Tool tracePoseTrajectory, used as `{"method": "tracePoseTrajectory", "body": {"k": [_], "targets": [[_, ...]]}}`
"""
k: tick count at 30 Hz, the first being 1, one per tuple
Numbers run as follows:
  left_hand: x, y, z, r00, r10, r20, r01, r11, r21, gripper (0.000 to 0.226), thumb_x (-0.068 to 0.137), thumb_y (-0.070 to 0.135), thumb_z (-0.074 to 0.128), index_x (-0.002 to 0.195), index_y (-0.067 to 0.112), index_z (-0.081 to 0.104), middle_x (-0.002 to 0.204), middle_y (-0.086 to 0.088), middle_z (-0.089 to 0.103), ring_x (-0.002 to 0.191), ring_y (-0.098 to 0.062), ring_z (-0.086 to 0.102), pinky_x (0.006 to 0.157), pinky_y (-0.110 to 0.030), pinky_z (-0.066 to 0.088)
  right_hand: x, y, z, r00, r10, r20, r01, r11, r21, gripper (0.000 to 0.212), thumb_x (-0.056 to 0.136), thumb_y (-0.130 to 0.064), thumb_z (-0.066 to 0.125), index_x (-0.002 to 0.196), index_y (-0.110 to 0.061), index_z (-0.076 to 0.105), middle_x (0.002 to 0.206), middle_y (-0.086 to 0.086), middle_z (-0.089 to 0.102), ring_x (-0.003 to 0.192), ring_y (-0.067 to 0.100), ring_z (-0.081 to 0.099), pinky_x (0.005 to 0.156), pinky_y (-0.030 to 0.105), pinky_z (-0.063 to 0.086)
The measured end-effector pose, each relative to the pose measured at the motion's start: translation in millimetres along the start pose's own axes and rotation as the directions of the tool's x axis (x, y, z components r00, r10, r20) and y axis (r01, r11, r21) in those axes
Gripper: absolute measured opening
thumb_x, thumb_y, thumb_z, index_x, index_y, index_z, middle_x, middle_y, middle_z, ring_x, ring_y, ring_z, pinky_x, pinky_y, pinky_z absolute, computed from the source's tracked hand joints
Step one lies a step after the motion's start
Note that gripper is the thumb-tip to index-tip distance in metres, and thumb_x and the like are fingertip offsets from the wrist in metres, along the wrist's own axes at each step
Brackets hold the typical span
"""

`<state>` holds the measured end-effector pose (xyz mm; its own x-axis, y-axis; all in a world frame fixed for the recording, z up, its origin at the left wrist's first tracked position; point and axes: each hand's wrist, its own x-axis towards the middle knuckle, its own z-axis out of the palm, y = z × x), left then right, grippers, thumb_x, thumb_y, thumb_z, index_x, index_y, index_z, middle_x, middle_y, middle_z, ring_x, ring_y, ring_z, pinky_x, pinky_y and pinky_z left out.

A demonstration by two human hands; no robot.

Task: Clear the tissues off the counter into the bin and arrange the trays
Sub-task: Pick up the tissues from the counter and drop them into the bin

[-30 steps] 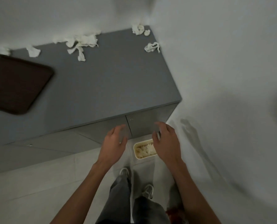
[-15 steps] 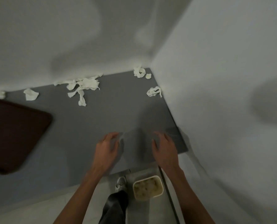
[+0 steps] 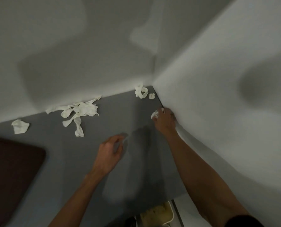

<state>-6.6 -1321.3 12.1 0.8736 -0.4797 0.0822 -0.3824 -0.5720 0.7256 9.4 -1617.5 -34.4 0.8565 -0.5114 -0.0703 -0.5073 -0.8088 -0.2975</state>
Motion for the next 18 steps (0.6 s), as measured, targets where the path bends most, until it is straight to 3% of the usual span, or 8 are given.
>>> {"method": "tracePoseTrajectory", "body": {"k": [2,5,6,8,10,14,16,18], "targets": [[3,-2,2,1.0,-0.009,0.014,0.009,1.0,-0.02,0.025,0.093,0.008,0.07,0.112,0.023,0.072,0.114,0.011,0.074,0.099,-0.006,0.07,0.094,-0.026,0.054,7,2,16,0.999,-0.044,0.006,0.044,0.999,-0.023,0.021,0.093,-0.019,0.057,0.107,-0.025,0.072,0.119,0.007,0.065,0.116,0.033,0.063,0.099,0.039,0.048],[6,-6,5,0.999,-0.02,0.035,0.022,0.999,-0.045,0.024,0.091,0.006,0.07,0.106,0.024,0.072,0.109,0.016,0.073,0.095,-0.003,0.07,0.091,-0.024,0.055,-9,-5,36,0.995,-0.096,-0.032,0.095,0.995,-0.035,0.025,0.081,-0.004,0.058,0.092,-0.019,0.076,0.104,0.006,0.072,0.106,0.03,0.069,0.099,0.034,0.051],[8,-7,6,0.998,-0.029,0.05,0.031,0.998,-0.055,0.024,0.092,0.005,0.07,0.105,0.025,0.072,0.107,0.017,0.073,0.095,0.0,0.07,0.091,-0.023,0.055,-23,-11,35,0.989,-0.127,-0.07,0.128,0.992,0.005,0.025,0.078,-0.001,0.058,0.09,-0.013,0.077,0.101,0.01,0.074,0.1,0.032,0.07,0.098,0.034,0.053],[12,-8,9,0.995,-0.053,0.082,0.061,0.994,-0.092,0.024,0.093,0.006,0.069,0.106,0.025,0.073,0.106,0.019,0.074,0.095,0.005,0.07,0.089,-0.021,0.056,-52,-17,40,0.992,-0.128,-0.009,0.128,0.99,0.064,0.029,0.087,-0.004,0.051,0.1,-0.006,0.077,0.108,0.015,0.072,0.104,0.032,0.066,0.099,0.037,0.052],[16,-7,12,0.99,-0.092,0.104,0.106,0.984,-0.143,0.022,0.096,0.01,0.067,0.111,0.024,0.073,0.108,0.018,0.075,0.096,0.007,0.07,0.089,-0.021,0.058,-70,-16,49,0.985,-0.122,0.12,0.106,0.986,0.132,0.024,0.092,-0.012,0.058,0.103,-0.013,0.079,0.107,0.009,0.076,0.103,0.025,0.069,0.094,0.037,0.055],[28,1,20,0.973,-0.185,0.139,0.218,0.931,-0.291,0.018,0.105,0.02,0.059,0.12,0.025,0.068,0.108,0.021,0.074,0.102,0.008,0.068,0.089,-0.014,0.052,-93,-40,23,0.965,-0.093,0.246,-0.025,0.899,0.438,0.018,0.087,-0.028,0.078,0.104,-0.026,0.076,0.103,-0.01,0.079,0.097,0.01,0.073,0.08,0.018,0.046],[34,14,23,0.939,-0.28,0.198,0.341,0.818,-0.463,0.02,0.109,0.022,0.05,0.117,0.021,0.068,0.101,0.017,0.076,0.099,0.001,0.069,0.087,-0.016,0.05,-101,-59,-2,0.958,-0.129,0.257,-0.048,0.809,0.586,0.026,0.081,-0.026,0.088,0.102,-0.022,0.073,0.1,-0.012,0.08,0.092,0.0,0.074,0.079,0.016,0.052],[38,29,23,0.865,-0.366,0.343,0.499,0.557,-0.664,0.031,0.112,0.026,0.042,0.116,0.013,0.07,0.106,0.003,0.079,0.105,-0.015,0.071,0.088,-0.026,0.055,-104,-73,-20,0.966,-0.134,0.219,-0.053,0.73,0.681,0.026,0.078,-0.016,0.089,0.096,-0.019,0.07,0.093,-0.01,0.08,0.086,-0.003,0.074,0.074,0.015,0.053]]}}
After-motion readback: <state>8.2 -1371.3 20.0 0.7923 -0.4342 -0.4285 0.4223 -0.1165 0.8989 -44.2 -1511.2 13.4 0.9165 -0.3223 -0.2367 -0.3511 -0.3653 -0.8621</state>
